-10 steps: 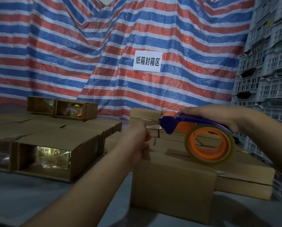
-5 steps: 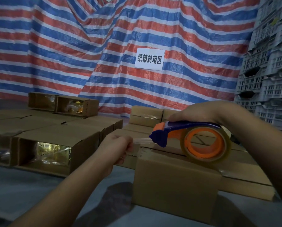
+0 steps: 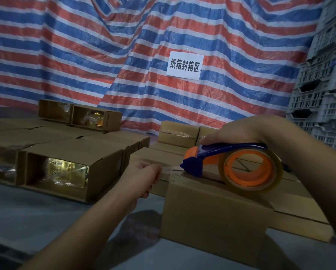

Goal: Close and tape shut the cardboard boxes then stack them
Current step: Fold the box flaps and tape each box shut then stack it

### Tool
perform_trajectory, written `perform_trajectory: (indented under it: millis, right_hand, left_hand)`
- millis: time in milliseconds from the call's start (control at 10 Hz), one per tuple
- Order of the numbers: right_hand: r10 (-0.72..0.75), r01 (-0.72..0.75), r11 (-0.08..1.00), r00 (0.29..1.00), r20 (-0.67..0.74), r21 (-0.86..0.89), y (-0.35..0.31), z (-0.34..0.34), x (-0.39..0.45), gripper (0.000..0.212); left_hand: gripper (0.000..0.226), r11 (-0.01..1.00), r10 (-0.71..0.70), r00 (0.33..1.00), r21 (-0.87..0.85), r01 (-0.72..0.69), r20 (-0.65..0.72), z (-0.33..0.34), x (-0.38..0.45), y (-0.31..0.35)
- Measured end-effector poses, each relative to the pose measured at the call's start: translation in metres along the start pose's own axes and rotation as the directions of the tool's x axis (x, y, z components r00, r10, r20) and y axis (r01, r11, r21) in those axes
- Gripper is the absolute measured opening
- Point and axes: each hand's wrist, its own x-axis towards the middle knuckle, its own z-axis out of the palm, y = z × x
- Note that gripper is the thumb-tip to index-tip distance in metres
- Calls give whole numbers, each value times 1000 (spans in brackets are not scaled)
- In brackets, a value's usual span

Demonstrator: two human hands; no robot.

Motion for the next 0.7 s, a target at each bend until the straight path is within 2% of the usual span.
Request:
perform_trajectory:
  millis: [100, 200, 300, 500, 600, 700]
  right_hand:
    - [-99, 95, 992, 994, -52, -85, -5, 3, 14, 21]
    - [-78, 78, 996, 997, -3, -40, -3, 7, 18, 22]
    - [-22, 25, 999, 996, 91, -29, 3, 14, 16, 43]
    - [-73, 76, 992, 997, -29, 101, -3, 3, 23, 15]
    - [-98, 94, 992, 994, -49, -87, -4, 4, 25, 18]
    - [-128, 114, 957, 991, -37, -265, -12, 5, 23, 32]
  left_hand:
    - [21, 999, -47, 999, 24, 47, 8, 5, 0, -7]
    - [25, 993, -103, 993, 68, 99, 53, 14, -2, -10]
    - [26, 986, -149, 984, 88, 141, 99, 18, -4, -9]
    - [35, 977, -197, 970, 112, 182, 143, 14, -7, -10]
    - [38, 972, -209, 967, 145, 188, 148, 13, -7, -9]
    - [39, 965, -170, 977, 223, 138, 130, 13, -4, -10]
